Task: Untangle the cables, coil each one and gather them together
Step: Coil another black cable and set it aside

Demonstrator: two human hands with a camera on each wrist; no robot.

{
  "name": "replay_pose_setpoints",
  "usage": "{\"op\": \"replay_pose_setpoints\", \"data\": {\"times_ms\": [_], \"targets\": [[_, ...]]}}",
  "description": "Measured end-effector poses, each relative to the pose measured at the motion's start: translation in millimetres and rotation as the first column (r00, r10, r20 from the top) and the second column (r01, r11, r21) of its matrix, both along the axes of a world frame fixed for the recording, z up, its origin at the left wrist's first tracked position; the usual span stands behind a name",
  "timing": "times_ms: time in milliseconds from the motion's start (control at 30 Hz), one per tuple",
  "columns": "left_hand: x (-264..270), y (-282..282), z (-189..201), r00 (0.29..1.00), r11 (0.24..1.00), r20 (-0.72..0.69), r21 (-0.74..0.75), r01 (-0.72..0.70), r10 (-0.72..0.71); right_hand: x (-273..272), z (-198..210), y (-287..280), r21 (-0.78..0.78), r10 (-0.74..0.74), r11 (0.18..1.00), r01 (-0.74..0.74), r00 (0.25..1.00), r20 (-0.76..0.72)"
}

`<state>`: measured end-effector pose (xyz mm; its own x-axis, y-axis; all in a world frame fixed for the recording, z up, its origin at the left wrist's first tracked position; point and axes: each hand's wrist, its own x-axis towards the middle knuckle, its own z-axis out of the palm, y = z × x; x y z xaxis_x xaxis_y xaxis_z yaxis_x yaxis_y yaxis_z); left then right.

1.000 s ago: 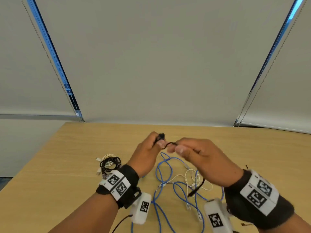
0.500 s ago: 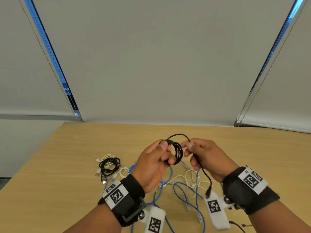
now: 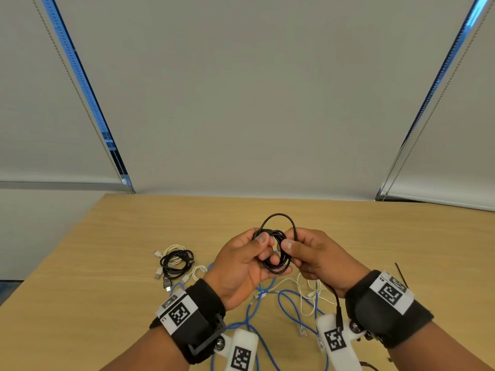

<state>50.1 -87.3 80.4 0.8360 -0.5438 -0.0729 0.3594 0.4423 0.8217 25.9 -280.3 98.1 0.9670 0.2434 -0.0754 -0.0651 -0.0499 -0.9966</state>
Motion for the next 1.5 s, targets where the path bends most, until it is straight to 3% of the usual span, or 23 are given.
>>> {"op": "replay_pose_setpoints", "data": {"times_ms": [133,300,533,600,700,767,800,900,933,1133,1500], "targets": [[-1,-3,-1,0.986,0.973,0.123,0.188,-0.134,0.112,1,-3,1,-0.008,-0.031,0.999,0.031,0.999,0.027],[-1,4,2,0.999,0.999,-0.046,0.035,-0.014,0.015,0,-12,-8,0.113,-0.061,0.991,0.075,0.991,-0.119],[-2,3,2,0.999,0.997,-0.002,0.064,0.038,-0.038,-9,-19,-11,-0.173,0.09,0.975,-0.14,0.959,-0.268],[-2,3,-3,0.999,0.996,-0.023,0.083,-0.037,0.039,-9,-17,-7,-0.283,0.045,0.953,-0.107,0.975,-0.218],[1,-2,-8,0.974,0.936,0.092,0.27,-0.226,0.208,-8,-14,0,-0.512,-0.148,0.833,0.21,0.976,0.16],[4,-4,-11,0.939,0.854,0.184,0.392,-0.342,0.291,-10,-8,4,-0.468,-0.192,0.801,0.373,0.901,0.389],[5,-5,-12,0.923,0.825,0.211,0.416,-0.382,0.321,-12,-5,7,-0.461,-0.146,0.813,0.356,0.891,0.431],[4,-7,-14,0.893,0.787,0.264,0.426,-0.447,0.364,-14,-6,19,-0.619,0.09,0.766,0.171,0.926,0.368],[3,-7,-15,0.889,0.784,0.273,0.423,-0.454,0.367,-14,-8,22,-0.652,0.105,0.743,0.151,0.936,0.336],[-2,-7,-20,0.879,0.794,0.227,0.379,-0.476,0.418,-14,-10,25,-0.664,0.03,0.722,0.194,0.95,0.31],[-5,-5,-17,0.843,0.752,0.344,0.393,-0.529,0.413,-12,-20,30,-0.676,0.049,0.713,0.186,0.949,0.312]]}}
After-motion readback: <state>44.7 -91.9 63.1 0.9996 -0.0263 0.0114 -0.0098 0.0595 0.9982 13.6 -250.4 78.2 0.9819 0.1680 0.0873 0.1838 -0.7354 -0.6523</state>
